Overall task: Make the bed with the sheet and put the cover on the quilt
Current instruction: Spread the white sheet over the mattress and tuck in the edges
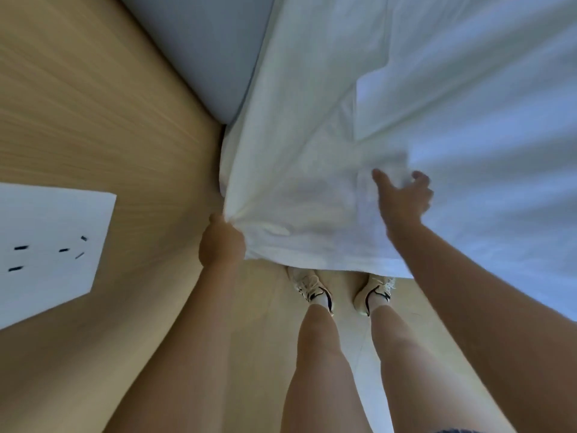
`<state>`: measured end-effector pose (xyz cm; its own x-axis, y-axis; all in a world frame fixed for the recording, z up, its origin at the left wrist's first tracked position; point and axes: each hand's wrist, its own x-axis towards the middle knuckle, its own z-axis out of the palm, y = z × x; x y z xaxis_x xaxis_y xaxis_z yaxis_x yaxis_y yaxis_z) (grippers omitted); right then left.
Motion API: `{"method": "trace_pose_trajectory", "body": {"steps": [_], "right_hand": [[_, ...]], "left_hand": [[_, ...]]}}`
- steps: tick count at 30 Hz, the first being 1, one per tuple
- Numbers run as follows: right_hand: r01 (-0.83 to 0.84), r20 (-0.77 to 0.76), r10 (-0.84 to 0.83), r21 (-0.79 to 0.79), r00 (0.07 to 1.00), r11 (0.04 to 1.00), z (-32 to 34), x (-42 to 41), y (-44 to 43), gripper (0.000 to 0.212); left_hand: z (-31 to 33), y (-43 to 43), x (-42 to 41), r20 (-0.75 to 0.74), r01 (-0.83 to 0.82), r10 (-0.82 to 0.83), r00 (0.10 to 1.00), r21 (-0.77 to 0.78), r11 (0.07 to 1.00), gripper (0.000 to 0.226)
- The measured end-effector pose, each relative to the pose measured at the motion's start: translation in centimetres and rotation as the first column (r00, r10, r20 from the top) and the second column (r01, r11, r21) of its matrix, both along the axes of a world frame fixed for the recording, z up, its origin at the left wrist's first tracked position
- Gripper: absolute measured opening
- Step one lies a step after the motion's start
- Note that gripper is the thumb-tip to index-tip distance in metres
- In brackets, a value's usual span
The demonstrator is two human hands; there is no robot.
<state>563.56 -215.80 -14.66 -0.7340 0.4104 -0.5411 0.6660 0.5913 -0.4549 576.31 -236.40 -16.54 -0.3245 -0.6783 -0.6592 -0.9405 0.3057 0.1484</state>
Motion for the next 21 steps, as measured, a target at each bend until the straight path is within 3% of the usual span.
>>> {"method": "trace_pose_trajectory", "body": {"steps": [2,5,7,9,10,14,16,19,21], "right_hand": [[-0.12,0.074,0.122,-0.029,0.99,0.992,-0.3,-0.4,-0.5,0.083],[-0.331,0.035,0.361,-0.323,0.932,0.887,-1.3,1.1,-5.1,0.066],[-0.613,0.034,0.645,-0.278,0.763,0.74,-1.5,2.7,-9.2,0.054],[-0.812,0.011,0.857,-0.315,0.515,0.491,-1.3,4.8,-13.1,0.046],[-0.849,0.013,0.907,-0.346,0.421,0.399,-0.8,5.8,-14.4,0.041],[-0.897,-0.041,0.991,-0.431,0.124,0.094,0.5,9.3,-14.6,0.053],[-0.893,0.012,0.997,-0.443,0.074,0.072,0.1,10.7,-12.3,0.053],[-0.879,0.266,0.962,-0.443,0.057,0.175,-1.2,12.3,-5.7,0.046],[-0.856,0.403,0.913,-0.446,0.068,0.26,-1.8,12.8,0.1,0.043]], "left_hand": [[-0.5,0.2,0.1,-0.034,-0.1,0.099,0.994,-0.029,0.995,0.037],[0.4,1.0,-1.3,-0.277,-0.041,0.034,0.96,-0.02,0.999,0.052],[1.7,1.5,-3.3,-0.418,-0.02,0.083,0.905,0.151,0.988,0.067],[2.4,0.1,-5.4,-0.387,-0.026,0.135,0.912,0.274,0.962,0.084],[2.7,-1.2,-6.1,-0.329,0.013,0.076,0.941,0.26,0.966,0.082],[2.5,-4.8,-4.8,-0.048,0.248,-0.257,0.965,-0.143,0.958,0.032],[1.0,-3.6,-2.3,0.083,0.39,-0.381,0.921,-0.222,0.894,0.033],[-2.1,-2.4,2.2,0.409,0.566,-0.496,0.766,-0.063,0.822,0.06],[-3.1,-1.9,4.5,0.501,0.562,-0.494,0.711,0.018,0.827,0.076]]}}
